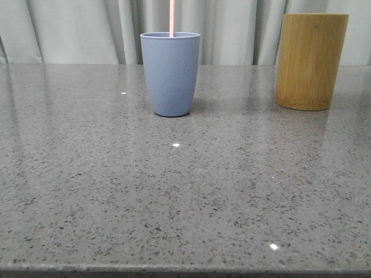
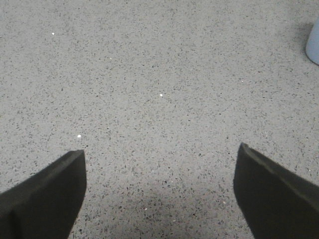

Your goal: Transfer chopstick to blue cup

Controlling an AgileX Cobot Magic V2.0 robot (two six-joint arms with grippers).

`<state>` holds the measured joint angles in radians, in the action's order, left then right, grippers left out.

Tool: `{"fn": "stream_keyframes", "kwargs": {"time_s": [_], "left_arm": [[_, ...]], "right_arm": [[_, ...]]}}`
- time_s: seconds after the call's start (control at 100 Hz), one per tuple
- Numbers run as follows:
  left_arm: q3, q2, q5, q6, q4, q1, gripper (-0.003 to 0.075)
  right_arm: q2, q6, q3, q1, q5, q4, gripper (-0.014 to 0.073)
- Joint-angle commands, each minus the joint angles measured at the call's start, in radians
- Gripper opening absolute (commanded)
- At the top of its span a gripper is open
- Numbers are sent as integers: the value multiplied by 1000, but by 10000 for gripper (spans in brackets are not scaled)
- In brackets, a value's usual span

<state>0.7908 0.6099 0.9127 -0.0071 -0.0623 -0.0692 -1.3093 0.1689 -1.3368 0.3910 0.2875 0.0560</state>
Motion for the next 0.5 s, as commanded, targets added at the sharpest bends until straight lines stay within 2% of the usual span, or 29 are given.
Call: {"fn": "stream_keyframes", "kwargs": {"time_s": [0.0,0.15,0.29,0.41,0.49], "left_arm": [[26,1,-70,-7,-9,4,587],[26,1,-70,-7,-9,4,587],[26,1,-70,-7,-9,4,587],[26,1,-70,-7,-9,4,587],[26,1,-70,-7,-9,4,587]], "right_arm": [[132,-16,53,-30,-12,47,466],[321,-15,219,-102,67,54,466],[481,-13,351,-176,221,54,466],[604,-12,431,-203,367,54,466],[677,-12,477,-203,411,54,466]]}}
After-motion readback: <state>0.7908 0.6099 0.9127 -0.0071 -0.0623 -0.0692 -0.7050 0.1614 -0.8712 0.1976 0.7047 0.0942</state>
